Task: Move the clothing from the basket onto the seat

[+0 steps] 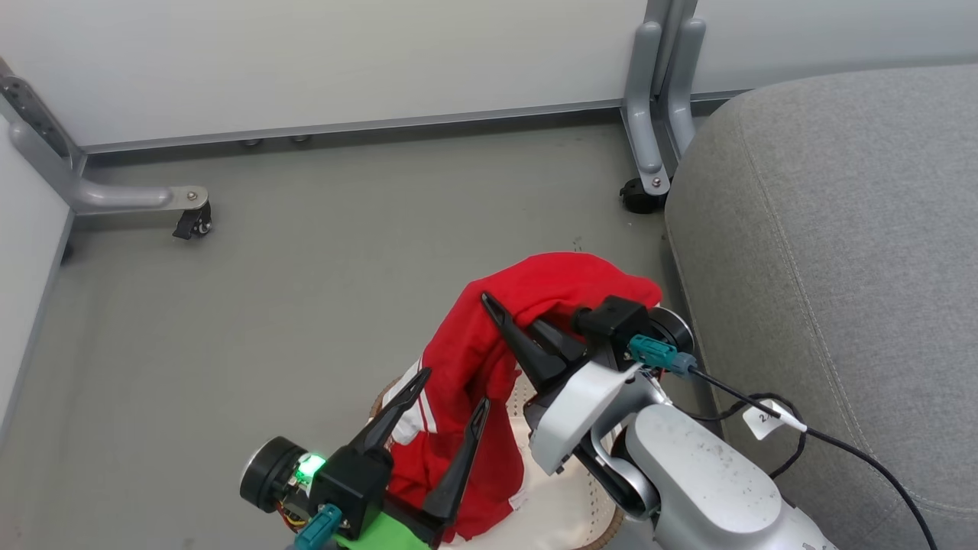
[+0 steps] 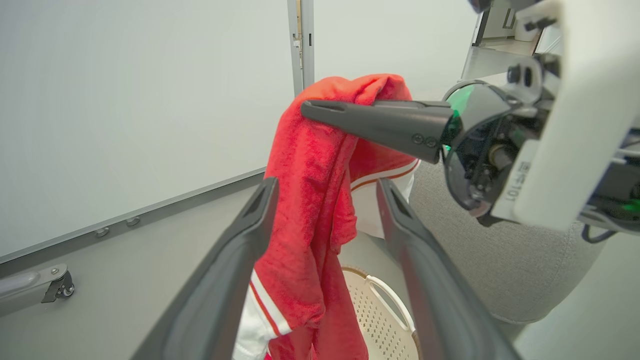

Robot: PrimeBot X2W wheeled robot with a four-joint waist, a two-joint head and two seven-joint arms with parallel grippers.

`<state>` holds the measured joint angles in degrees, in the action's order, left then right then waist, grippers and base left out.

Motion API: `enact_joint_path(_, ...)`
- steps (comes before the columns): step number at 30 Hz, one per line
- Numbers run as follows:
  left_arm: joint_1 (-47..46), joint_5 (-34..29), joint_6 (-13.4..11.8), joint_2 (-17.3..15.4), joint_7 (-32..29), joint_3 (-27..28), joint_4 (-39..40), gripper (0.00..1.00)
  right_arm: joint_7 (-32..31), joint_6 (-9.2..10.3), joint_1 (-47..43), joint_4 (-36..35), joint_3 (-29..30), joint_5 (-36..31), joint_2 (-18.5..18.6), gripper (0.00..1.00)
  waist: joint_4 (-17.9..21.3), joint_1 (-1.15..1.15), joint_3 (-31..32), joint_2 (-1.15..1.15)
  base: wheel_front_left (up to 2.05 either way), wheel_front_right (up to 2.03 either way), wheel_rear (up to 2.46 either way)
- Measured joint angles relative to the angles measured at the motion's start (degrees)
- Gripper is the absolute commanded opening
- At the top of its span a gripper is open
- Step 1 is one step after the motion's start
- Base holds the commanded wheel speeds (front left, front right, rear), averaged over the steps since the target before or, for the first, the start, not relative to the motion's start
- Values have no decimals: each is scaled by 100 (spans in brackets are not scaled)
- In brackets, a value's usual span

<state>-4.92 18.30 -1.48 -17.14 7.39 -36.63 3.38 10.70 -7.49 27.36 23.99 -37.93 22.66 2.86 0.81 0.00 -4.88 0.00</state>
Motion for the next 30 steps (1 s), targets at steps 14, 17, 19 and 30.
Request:
enact_joint_path(14, -1, 16, -57, -43, -34, -37, -19, 100, 9, 0, -7, 59, 176, -60, -2, 0, 436, 0, -16, 0, 0, 0, 0)
enact_joint_path(17, -9, 16, -58, -52, -53, -54, -3, 100, 33, 0, -13, 89, 275, -113, 1, 0, 641, 0, -22, 0, 0, 0, 0)
enact_joint_path(19, -16, 15, -53, -56, -78, -67, 3, 100, 44, 0, -18, 102, 357, -127, 10, 0, 809, 0, -28, 0, 0, 0, 0)
enact_joint_path(30, -138, 12, -45, -74, -130, -133, 62, 100, 46, 0, -155, 110, 910, -280, 164, 0, 1841, 0, -90, 0, 0, 0, 0)
